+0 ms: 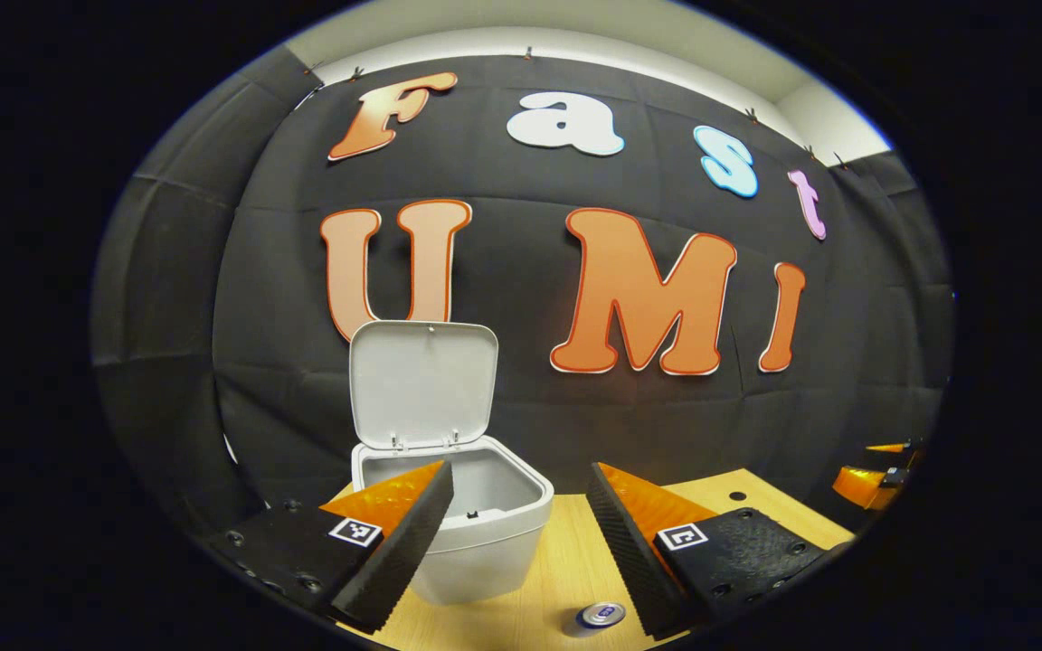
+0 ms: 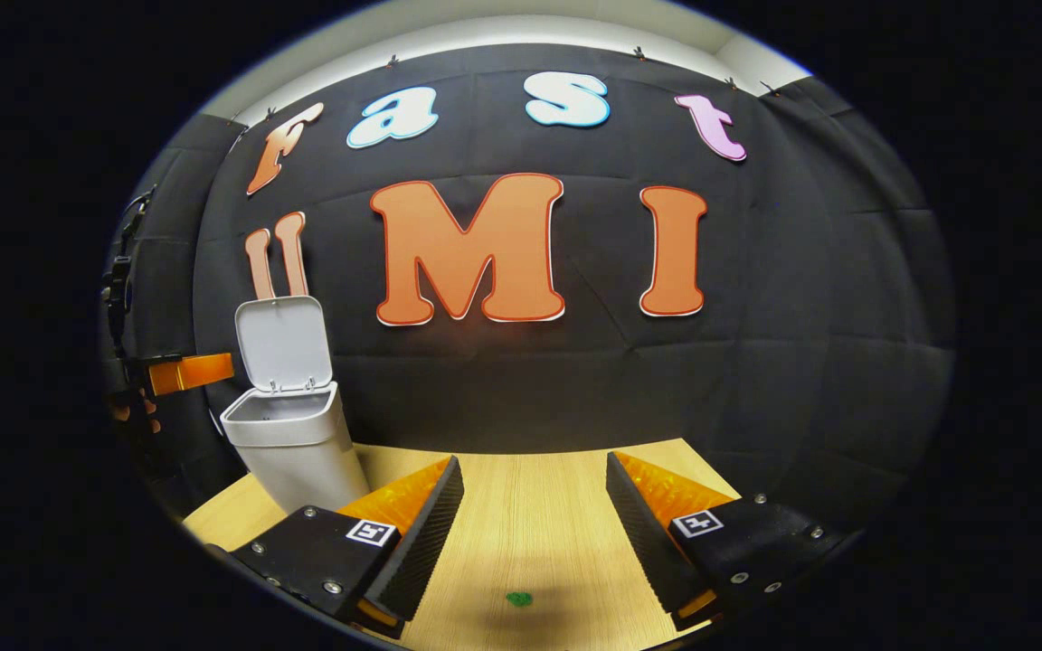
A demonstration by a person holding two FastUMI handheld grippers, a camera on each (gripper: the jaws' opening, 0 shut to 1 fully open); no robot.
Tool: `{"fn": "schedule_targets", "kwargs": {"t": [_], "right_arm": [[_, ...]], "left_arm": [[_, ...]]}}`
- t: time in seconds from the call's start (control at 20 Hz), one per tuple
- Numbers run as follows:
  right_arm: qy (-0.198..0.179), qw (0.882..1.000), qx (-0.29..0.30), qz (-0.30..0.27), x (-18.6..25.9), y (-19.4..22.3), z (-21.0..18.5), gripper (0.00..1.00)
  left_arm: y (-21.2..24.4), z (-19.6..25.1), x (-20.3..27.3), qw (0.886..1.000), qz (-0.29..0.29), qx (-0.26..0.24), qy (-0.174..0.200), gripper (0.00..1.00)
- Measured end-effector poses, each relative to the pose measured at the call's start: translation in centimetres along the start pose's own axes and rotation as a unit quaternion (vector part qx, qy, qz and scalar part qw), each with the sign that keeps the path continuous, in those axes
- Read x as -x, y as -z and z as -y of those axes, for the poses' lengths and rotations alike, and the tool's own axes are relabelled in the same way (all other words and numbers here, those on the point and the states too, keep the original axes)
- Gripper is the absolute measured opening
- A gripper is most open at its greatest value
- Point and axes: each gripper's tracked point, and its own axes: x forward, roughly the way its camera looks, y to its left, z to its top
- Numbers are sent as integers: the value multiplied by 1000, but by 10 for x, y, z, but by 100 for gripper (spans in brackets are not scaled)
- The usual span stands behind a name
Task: Press the lid of the desktop garbage bin to open it, pick up the crumpled paper on the desktop and throw it into the bin, then pick up the pop can on the desktop and drop it into the bin, and finally close the garbage bin lid.
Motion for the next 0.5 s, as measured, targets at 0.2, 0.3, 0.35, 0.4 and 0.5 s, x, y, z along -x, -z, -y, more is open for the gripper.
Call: {"fn": "schedule_targets", "kwargs": {"t": [0.2, 0.3, 0.35, 0.4, 0.5], "right_arm": [[-23, 996, 32, -74, -11, 41, -3, 95], [-24, 992, 36, -123, -13, 71, 0, 95], [-27, 988, 32, -146, -14, 85, -2, 95], [-30, 985, 27, -169, -14, 97, -4, 95], [-31, 977, 28, -211, -14, 126, -4, 96]], "left_arm": [[12, 2, 3, 1000, -14, 5, 8, 94], [21, -2, 3, 1000, -20, 2, 5, 94], [26, -4, 3, 1000, -24, -2, 4, 94], [31, -6, 5, 1000, -28, -5, 3, 94], [40, -11, 7, 999, -36, -11, 0, 94]]}}
